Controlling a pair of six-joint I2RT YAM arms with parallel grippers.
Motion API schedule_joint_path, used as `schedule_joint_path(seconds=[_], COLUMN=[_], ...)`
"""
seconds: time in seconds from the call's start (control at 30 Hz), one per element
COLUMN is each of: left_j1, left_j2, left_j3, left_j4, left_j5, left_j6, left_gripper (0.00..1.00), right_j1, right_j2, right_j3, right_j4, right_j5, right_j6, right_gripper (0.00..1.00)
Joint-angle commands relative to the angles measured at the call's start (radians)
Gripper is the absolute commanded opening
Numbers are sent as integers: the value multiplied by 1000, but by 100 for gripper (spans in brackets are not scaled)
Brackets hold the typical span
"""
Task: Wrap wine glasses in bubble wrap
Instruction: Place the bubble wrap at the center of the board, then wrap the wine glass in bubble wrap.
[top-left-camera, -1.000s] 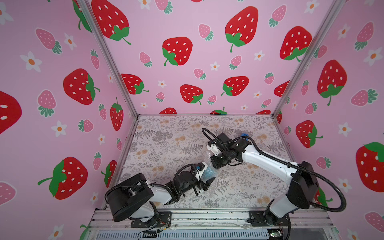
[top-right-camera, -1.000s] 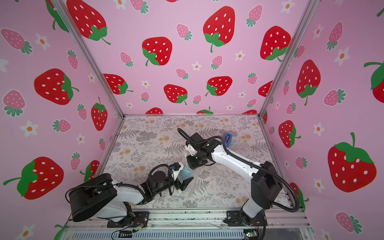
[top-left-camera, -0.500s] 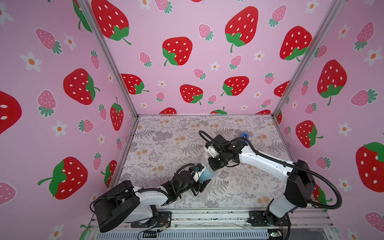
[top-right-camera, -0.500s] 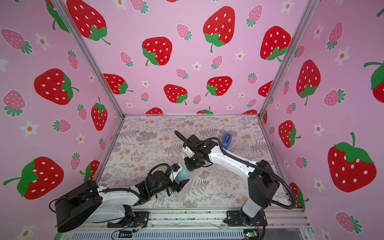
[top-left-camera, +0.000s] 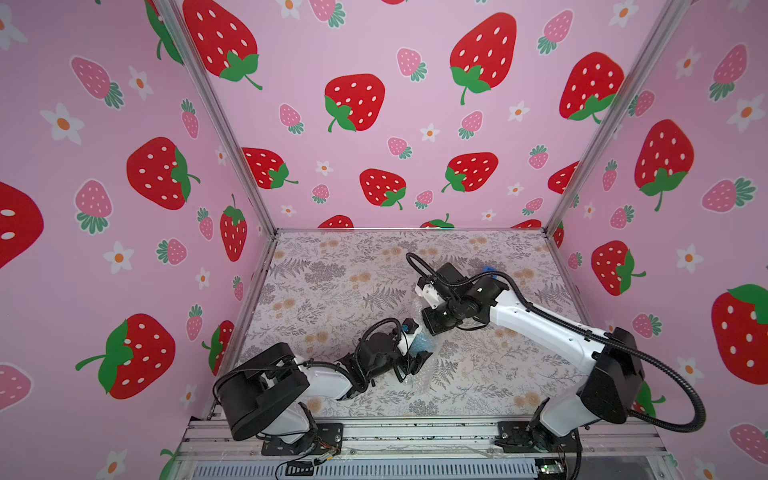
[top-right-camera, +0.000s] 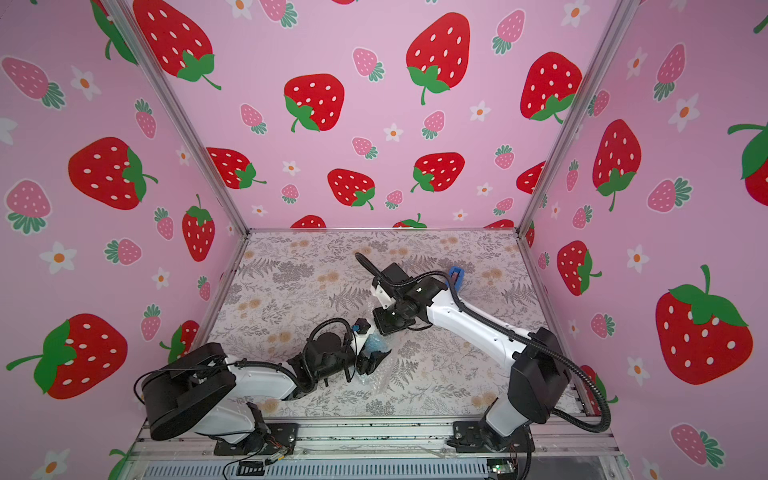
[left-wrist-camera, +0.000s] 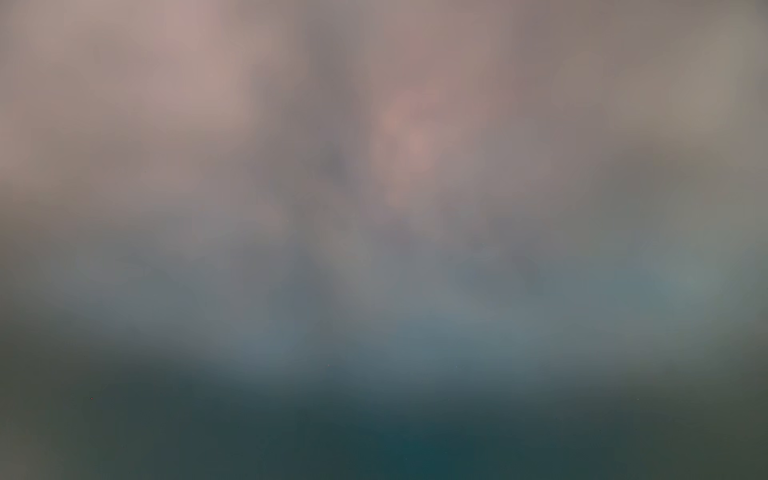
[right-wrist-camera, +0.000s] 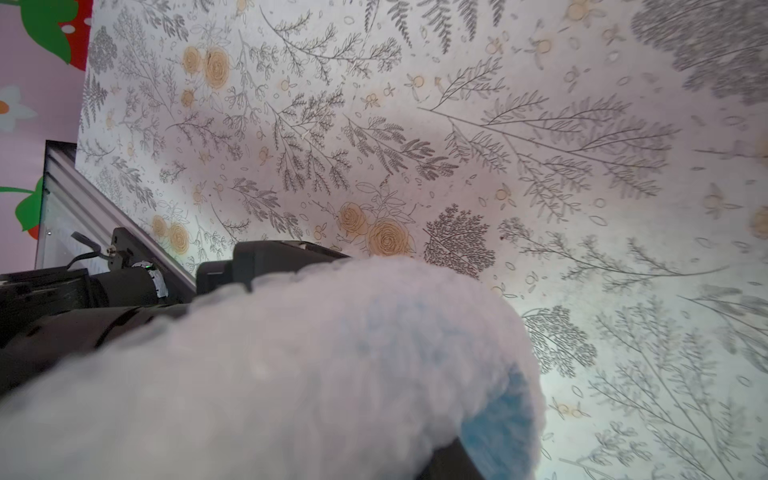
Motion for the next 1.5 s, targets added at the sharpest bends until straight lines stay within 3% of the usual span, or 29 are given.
schedule_joint_path(seconds=[0.0,0.27,0.5,0.8,1.07,1.37,1.47], left_j1=[9,20,25,24,10,10,9], left_j2=[105,293,252,89,-157,-577,-642], left_j3=[104,199,99,-87,-162,-124,-74], left_j4=[219,356,335,234,-3,-370,-445], left_j5=[12,51,51,40,-1,-23,-1], left_j6=[-18,-41,-35,-30,-7,35,61], left_gripper=[73,76,98,99,99,91,87], right_j1=[10,-18,-12,14,16,3,-11], right_j2=[-46,-72,-14,13,17,-17,-38], right_j3=[20,-46,-71,-70,-61,-60,-79], right_j4=[-97,-77,-17,2,5,6,30], right_j5=[4,6,-19,-12,-24,-50,-69], right_j6=[-3,12,44,62,66,76,87], right_gripper=[26,26,25,25,25,25,20])
